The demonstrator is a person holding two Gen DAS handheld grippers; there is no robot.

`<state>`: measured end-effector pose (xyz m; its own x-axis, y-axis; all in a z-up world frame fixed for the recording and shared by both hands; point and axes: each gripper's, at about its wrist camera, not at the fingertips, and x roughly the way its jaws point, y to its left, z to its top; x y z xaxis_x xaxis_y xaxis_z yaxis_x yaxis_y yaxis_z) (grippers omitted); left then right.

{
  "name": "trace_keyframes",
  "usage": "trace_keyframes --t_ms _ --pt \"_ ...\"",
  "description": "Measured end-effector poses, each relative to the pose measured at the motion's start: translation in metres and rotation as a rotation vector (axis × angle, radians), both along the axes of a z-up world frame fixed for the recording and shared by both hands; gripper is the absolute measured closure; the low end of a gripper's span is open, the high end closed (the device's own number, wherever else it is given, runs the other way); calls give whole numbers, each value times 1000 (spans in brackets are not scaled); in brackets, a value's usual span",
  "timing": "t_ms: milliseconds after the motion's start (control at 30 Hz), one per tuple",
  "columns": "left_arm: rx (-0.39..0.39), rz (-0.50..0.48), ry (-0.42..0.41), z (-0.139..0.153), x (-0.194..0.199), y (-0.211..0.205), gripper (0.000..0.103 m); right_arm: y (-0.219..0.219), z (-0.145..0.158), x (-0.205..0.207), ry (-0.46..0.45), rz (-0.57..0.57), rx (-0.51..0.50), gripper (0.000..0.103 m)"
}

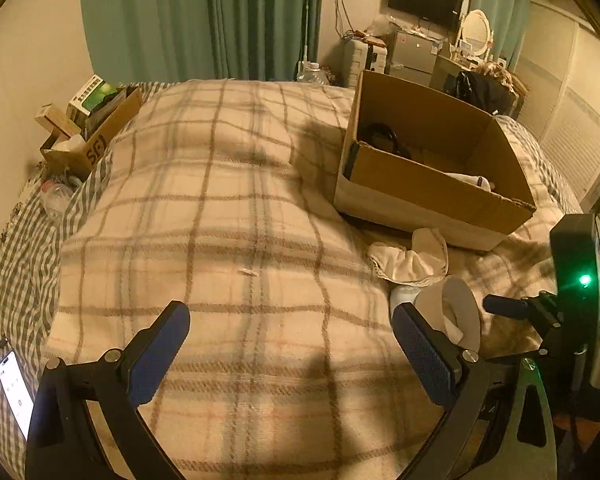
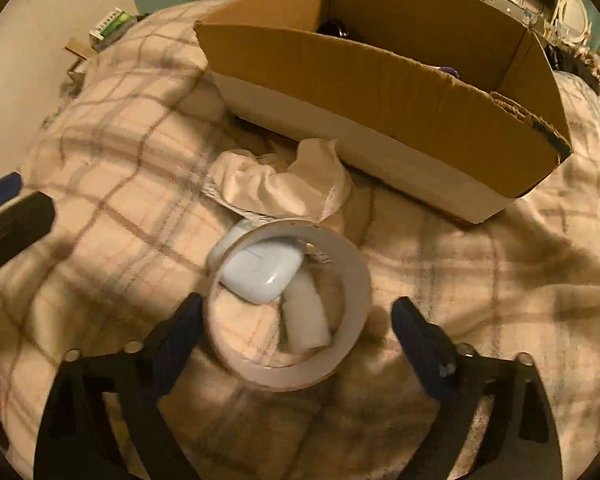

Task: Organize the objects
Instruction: 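Grasp the white tape roll by its rim with the right tool, then grasp the light blue earbud case with the left tool while the right tool holds the tape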

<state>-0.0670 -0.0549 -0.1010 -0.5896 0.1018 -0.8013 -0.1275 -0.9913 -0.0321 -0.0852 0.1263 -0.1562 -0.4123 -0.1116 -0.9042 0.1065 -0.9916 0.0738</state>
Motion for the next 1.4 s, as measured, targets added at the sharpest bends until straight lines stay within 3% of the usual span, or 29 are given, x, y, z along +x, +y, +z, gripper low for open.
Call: trace_keyframes --t_ms 67,233,400,533,767,867,933,1067,1200,1333,1400 --pt "-2 -3 -1 2 1 2 0 3 7 6 16 6 -33 31" --pt "-1 -12 6 7 2 9 0 16 29 20 78 -11 -56 48" --pt "-3 -9 -25 4 -2 18 0 30 46 36 138 6 -89 93" --pt "-17 -21 -38 2 -2 28 0 23 57 30 174 7 -120 97" --pt "-44 -84 -16 11 -9 58 0 45 96 44 271 -37 -34 99" --pt "-36 -104 -18 4 -14 80 0 51 99 43 266 -65 40 99" --pt "-40 -121 -24 -6 -17 93 1 59 94 41 242 -90 18 99" --pt "-144 -198 -73 -40 -19 123 17 68 77 36 211 -119 -12 99" --pt "-187 -214 -151 -65 -27 131 27 71 70 32 207 -137 -47 99" --pt "-148 -202 -207 -80 -42 129 35 73 67 31 203 -141 -74 99" --pt "-113 -201 -238 -84 -48 128 52 74 66 31 199 -141 -83 99"
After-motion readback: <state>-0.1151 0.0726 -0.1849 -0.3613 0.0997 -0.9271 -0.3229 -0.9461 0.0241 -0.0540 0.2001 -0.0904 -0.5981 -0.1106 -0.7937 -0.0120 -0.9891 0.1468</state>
